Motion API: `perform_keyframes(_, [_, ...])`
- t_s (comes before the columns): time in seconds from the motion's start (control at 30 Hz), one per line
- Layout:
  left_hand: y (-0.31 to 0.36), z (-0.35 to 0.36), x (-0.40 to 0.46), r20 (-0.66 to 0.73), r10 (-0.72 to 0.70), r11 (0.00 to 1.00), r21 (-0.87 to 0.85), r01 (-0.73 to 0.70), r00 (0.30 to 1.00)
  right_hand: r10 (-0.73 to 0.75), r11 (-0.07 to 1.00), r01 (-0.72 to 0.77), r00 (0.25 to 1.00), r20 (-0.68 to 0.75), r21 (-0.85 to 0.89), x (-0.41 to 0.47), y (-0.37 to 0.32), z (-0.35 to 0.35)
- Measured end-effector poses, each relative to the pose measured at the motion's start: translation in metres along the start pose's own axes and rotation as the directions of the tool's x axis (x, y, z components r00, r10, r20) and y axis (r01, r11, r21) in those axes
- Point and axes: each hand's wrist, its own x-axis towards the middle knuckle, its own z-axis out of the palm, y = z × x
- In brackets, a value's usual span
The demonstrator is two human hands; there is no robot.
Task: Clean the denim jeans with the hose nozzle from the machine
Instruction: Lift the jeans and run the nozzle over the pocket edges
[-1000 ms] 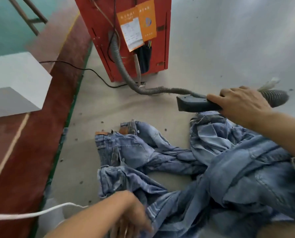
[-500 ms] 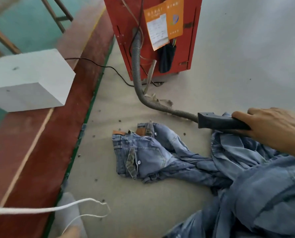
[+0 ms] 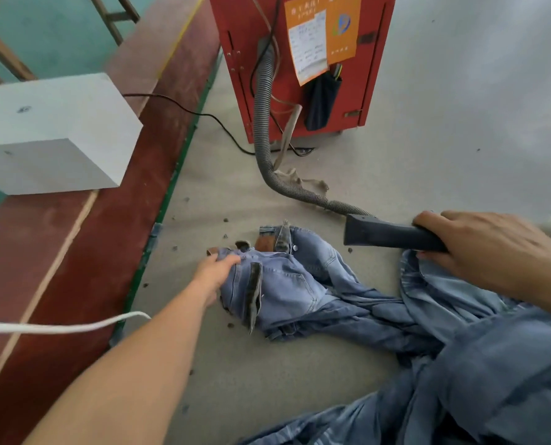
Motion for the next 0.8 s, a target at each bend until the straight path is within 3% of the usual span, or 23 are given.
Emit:
perform_keyframes(0.17, [0.085, -0.050, -0.072, 0.064, 0.256, 0.951, -0.192, -0.240, 0.964, 0.091, 0.968, -0.082, 0.996, -0.025, 0.238, -0.011, -0.020, -0.027])
perform_keyframes(0.3, [0.125, -0.080, -0.177, 0.246, 0.547, 0.834, -0.246, -0.494, 0.801, 0.223, 0.899, -0.170, 0.971, -0.088, 0.404, -0.027, -0.019, -0.052])
perform_keyframes(0.37, [0.125, -0.082, -0.219, 0.272, 0.598, 0.798, -0.293, -0.527, 0.754, 0.277, 0.871, -0.187, 0.951, -0.139, 0.455, -0.034, -0.017, -0.066])
perform_keyframes(0.43, [0.113, -0.075, -0.240, 0.207, 0.520, 0.841, -0.293, -0.455, 0.829, 0.311, 0.836, -0.169, 0.929, -0.198, 0.523, -0.040, -0.017, -0.079])
perform_keyframes(0.5, [0.097, -0.066, -0.254, 0.148, 0.340, 0.908, -0.310, -0.283, 0.929, 0.327, 0.813, -0.148, 0.916, -0.231, 0.562, -0.050, -0.021, -0.089])
perform_keyframes(0.57, [0.089, -0.064, -0.257, 0.102, 0.167, 0.931, -0.344, -0.122, 0.981, 0.317, 0.812, -0.138, 0.920, -0.231, 0.567, -0.059, -0.028, -0.098])
perform_keyframes(0.7, [0.065, -0.069, -0.256, 0.197, -0.052, 0.916, -0.381, 0.125, 0.979, 0.290, 0.813, -0.164, 0.946, -0.145, 0.558, -0.072, -0.043, -0.090])
perform_keyframes(0.8, [0.066, -0.078, -0.251, 0.284, 0.080, 0.810, -0.577, 0.104, 0.956, 0.285, 0.827, -0.181, 0.951, -0.119, 0.532, -0.073, -0.045, -0.079])
